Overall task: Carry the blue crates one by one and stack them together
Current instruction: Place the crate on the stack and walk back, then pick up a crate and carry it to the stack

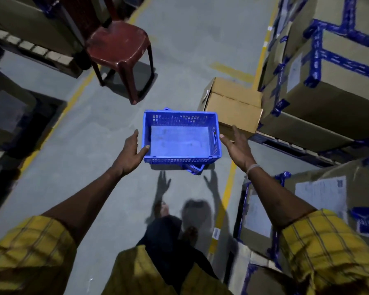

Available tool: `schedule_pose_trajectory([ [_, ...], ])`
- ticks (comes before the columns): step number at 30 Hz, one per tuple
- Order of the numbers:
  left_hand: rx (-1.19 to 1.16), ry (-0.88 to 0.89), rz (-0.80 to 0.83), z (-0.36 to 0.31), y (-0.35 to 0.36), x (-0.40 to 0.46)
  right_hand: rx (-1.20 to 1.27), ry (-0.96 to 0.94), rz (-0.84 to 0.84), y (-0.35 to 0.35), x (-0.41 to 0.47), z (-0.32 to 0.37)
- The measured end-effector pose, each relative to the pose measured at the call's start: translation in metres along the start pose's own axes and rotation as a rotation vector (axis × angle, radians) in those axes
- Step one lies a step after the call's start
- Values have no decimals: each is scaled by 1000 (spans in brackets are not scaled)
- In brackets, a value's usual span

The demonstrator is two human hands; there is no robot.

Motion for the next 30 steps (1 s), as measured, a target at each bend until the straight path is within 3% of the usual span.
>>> schedule_pose_trajectory([
  [9,133,-52,-41,50,32,127,-11,-84,37,62,159,-29],
  [14,148,-41,-69,83,65,201,-104,-49,23,105,251,-97],
  [19,173,-161,-105,164,105,273,-238,-13,7,137,328,-174],
  [23,175,-307,-136,212,137,308,-288,40,78,160,374,-227],
  [30,100,-347,-216,250,142,325,-268,55,103,177,410,-248],
])
Point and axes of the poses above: each hand's wrist, its own x-axis towards the middle knuckle, its own y-axis out of the palm, z = x × y, the point moved 8 cm from there along x, towards the middle knuckle
